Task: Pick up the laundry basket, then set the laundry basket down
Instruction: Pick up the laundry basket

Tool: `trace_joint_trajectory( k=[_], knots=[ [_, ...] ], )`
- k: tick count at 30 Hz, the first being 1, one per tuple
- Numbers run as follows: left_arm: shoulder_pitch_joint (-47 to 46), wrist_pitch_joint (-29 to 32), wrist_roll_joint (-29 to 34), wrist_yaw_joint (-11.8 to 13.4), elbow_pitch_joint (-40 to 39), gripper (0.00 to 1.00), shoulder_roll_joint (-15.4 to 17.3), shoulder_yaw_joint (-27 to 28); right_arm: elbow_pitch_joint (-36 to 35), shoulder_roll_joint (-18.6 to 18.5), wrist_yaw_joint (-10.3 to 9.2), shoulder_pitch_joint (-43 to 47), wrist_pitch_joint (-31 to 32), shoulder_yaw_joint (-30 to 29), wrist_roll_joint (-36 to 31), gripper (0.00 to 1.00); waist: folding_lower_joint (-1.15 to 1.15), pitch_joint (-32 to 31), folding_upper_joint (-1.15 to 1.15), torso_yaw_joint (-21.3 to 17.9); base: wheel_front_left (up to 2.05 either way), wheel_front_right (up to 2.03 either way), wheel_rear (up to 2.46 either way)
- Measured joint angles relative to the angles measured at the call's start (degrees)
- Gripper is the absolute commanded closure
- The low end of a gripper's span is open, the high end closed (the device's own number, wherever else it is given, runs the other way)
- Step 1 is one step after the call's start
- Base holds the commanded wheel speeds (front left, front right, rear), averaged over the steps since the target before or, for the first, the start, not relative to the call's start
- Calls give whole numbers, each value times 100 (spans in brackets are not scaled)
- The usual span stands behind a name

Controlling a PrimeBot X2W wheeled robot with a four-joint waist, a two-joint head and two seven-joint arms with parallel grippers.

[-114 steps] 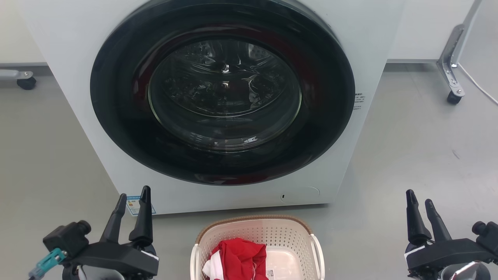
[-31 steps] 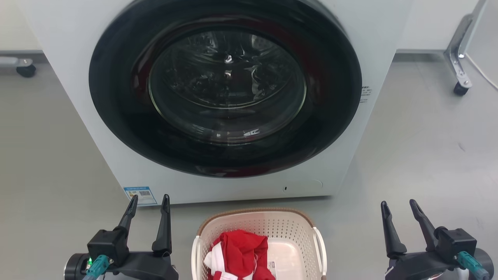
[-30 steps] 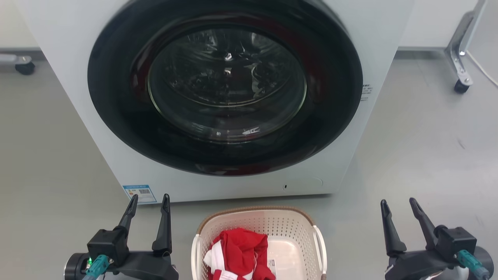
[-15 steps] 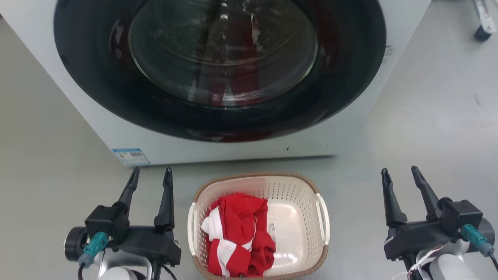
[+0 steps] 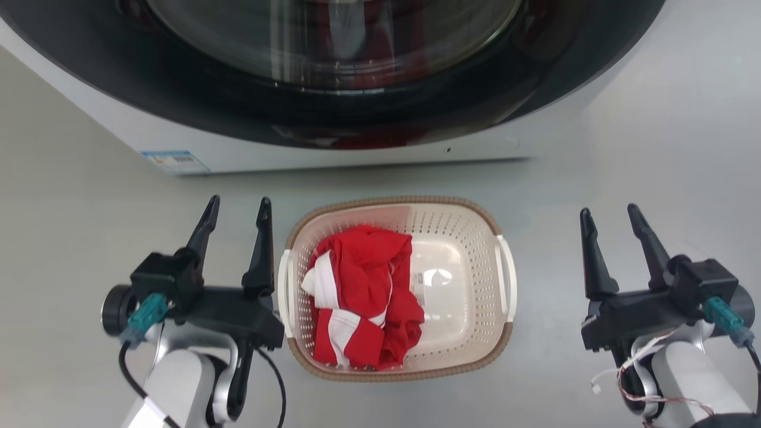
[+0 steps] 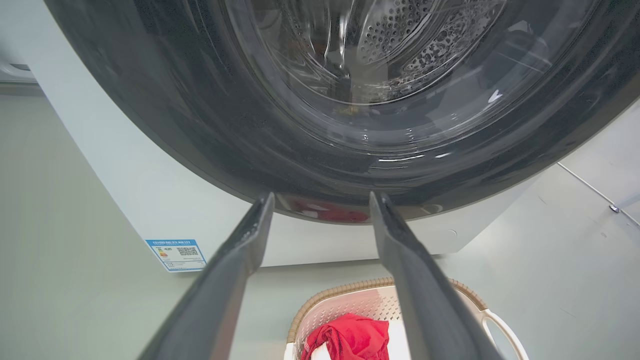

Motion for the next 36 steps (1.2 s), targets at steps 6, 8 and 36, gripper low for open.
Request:
trace_joint_trajectory(
  k=[6, 8, 36],
  knots=[
    [-553, 113, -52, -101, 246, 0, -94, -32, 112, -7, 27, -470, 54, 10, -20, 0, -1, 516, 0, 38, 0, 0, 0],
    [-783, 166, -62, -152, 367, 0, -100, -23, 181, -8, 37, -662, 59, 21, -52, 0, 0, 686, 0, 52, 0, 0, 0],
    [-1782, 466, -466, -858, 3096, 0, -404, -183, 2362, 370, 352, -1855, 254, 611, -321, 0, -1, 2157, 0, 132, 0, 0, 0]
  ],
)
